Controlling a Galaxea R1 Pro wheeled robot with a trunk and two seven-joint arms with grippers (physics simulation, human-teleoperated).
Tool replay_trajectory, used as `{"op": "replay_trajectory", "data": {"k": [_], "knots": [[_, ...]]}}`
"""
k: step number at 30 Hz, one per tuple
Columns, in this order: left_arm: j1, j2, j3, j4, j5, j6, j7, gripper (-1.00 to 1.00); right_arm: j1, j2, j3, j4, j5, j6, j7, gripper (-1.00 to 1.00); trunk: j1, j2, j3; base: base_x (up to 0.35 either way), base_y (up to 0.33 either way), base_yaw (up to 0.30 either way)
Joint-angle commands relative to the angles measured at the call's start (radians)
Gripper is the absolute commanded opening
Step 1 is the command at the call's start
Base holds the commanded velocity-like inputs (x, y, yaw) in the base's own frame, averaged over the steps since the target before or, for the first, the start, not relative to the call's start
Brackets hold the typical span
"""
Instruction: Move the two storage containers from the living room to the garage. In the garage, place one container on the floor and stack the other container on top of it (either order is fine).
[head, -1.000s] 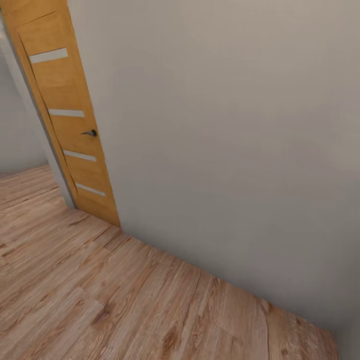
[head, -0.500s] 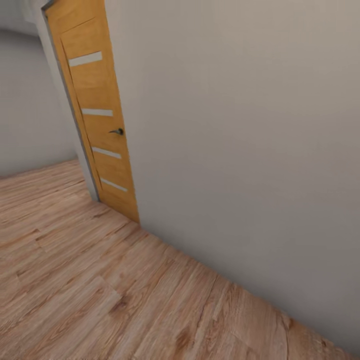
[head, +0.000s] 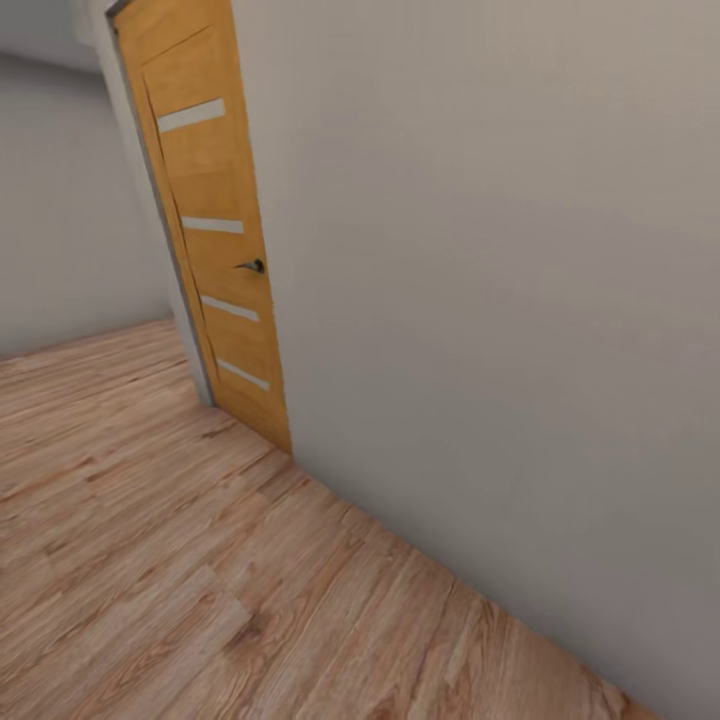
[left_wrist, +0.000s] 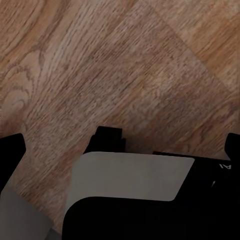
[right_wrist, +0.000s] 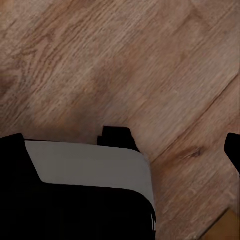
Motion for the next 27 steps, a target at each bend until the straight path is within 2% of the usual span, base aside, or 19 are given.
{"op": "replay_trajectory", "data": {"k": [1,27], "knots": [[-0.001,0.0,-0.001,-0.001,0.01,0.003,0.003,1.0,-0.001,0.001,0.008,0.003,-0.01,-0.006,-0.001,1.0,0.001,0.0,-0.001,0.321,0.0,0.242],[-0.001,0.0,-0.001,-0.001,0.01,0.003,0.003,1.0,-0.001,0.001,0.008,0.003,-0.009,-0.006,-0.001,1.0,0.001,0.0,-0.001,0.319,0.0,0.267]]}}
